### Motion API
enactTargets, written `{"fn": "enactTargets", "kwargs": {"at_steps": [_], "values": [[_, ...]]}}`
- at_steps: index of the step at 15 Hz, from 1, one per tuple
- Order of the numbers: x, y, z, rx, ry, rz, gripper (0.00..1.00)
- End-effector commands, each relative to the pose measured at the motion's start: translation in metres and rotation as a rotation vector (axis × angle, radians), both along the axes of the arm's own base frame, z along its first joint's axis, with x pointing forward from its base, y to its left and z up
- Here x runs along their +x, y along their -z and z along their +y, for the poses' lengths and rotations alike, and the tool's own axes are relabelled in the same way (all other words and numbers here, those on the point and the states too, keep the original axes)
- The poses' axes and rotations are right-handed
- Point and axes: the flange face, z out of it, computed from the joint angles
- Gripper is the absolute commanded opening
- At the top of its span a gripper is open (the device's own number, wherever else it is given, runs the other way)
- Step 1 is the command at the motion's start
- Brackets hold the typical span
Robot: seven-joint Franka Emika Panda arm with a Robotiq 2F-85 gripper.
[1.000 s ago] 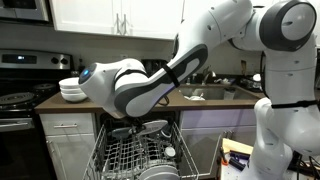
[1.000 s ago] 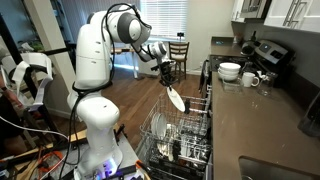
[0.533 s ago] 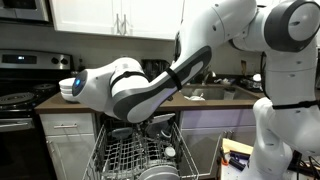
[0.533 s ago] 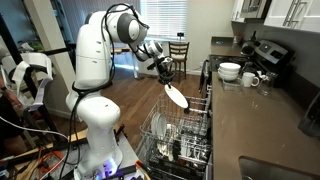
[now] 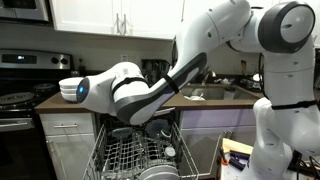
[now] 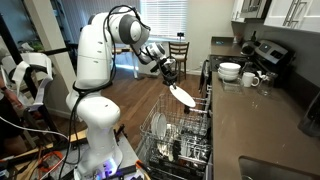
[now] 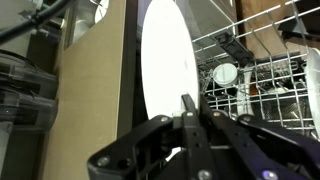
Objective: Remove the plate that's on the other side in the dishwasher and put it on the countertop
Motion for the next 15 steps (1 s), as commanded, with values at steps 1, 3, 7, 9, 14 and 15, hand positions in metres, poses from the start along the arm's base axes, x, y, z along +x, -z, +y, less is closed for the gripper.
{"fn": "enactTargets", "kwargs": {"at_steps": [1,3,7,9,14,15], "values": [[0.003,-0.004,-0.008,-0.097,-0.003,-0.058,0.02],[0.005,-0.003,-0.01,-0.116,-0.009,-0.077,0.02],[0.005,-0.004,-0.013,-0.142,-0.007,-0.108,0.02],[0.005,-0.004,-0.014,-0.153,-0.001,-0.118,0.02],[0.005,-0.005,-0.02,-0.189,0.022,-0.147,0.02],[0.005,-0.004,-0.023,-0.194,0.026,-0.151,0.02]]}}
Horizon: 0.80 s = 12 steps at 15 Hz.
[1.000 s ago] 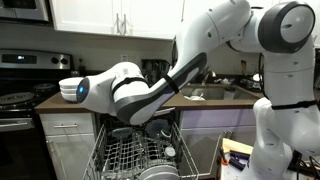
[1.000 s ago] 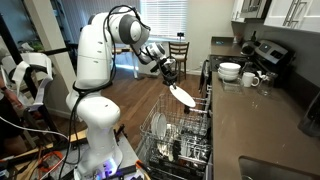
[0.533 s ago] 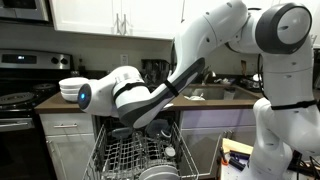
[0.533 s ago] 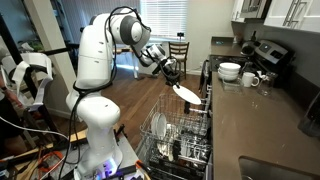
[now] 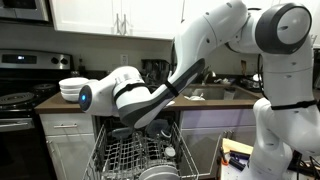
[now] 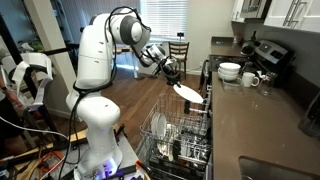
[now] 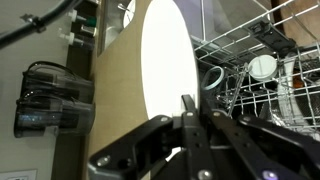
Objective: Remove the plate that's on the other side in the dishwasher and put it on the countertop
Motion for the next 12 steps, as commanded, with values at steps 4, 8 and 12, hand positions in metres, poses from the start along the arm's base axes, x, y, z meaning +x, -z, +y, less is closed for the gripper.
{"fn": "enactTargets", "kwargs": {"at_steps": [4,8,12], "values": [[0.0,-0.005,-0.018,-0.061,0.018,-0.046,0.02],[0.003,0.003,-0.012,-0.021,0.024,-0.016,0.07],[0.003,0.006,-0.009,-0.021,0.019,-0.01,0.07]]}}
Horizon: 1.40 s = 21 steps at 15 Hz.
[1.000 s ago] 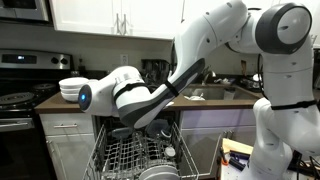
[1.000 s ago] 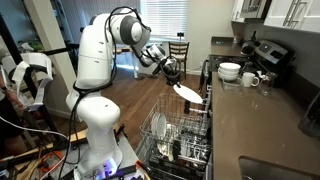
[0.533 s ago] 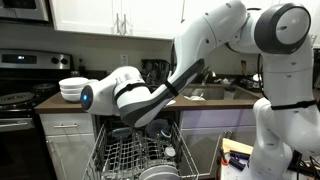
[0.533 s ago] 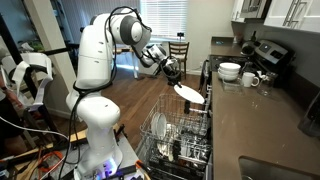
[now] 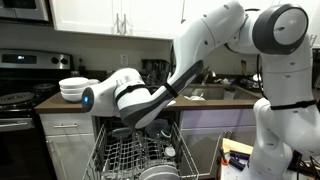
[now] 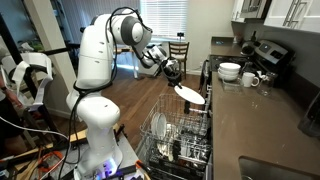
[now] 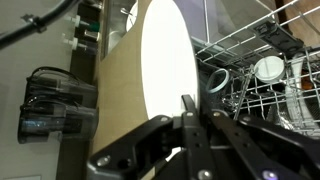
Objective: Remove the plate that's on the other side in the dishwasher and put it on the countertop
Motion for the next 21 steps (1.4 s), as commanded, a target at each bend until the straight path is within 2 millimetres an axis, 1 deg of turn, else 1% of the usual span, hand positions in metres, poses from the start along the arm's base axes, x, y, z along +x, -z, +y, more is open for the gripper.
{"fn": "enactTargets", "kwargs": {"at_steps": [1,8,14,21], "values": [[0.0,0.0,0.001,0.0,0.001,0.0,0.02],[0.005,0.008,-0.008,-0.045,0.003,-0.021,0.02],[0.008,0.002,-0.016,-0.084,-0.004,-0.079,0.02],[0.02,-0.004,-0.028,-0.086,-0.103,-0.125,0.02]]}}
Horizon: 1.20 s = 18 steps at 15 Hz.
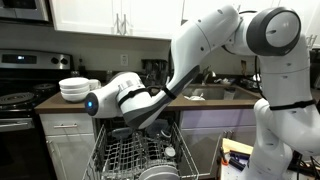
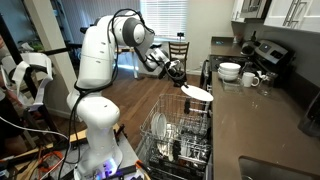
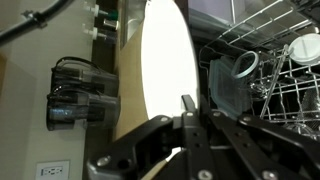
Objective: Remove the plate that's on the other side in the dishwasher and put it on the countertop
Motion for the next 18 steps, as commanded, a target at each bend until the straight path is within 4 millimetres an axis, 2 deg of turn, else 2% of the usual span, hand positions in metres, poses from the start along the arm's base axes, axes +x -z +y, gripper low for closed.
{"fn": "enactTargets", "kwargs": {"at_steps": [1,9,10,11,18], "values": [[0.003,-0.011,-0.013,-0.002,-0.061,-0.043,0.02],[0.012,-0.01,-0.045,0.06,-0.122,-0.072,0.02],[0.011,-0.01,-0.046,0.066,-0.116,-0.071,0.02],[0.017,0.003,-0.038,0.073,-0.089,-0.054,0.07],[0.017,0.002,-0.042,0.079,-0.088,-0.057,0.07]]}}
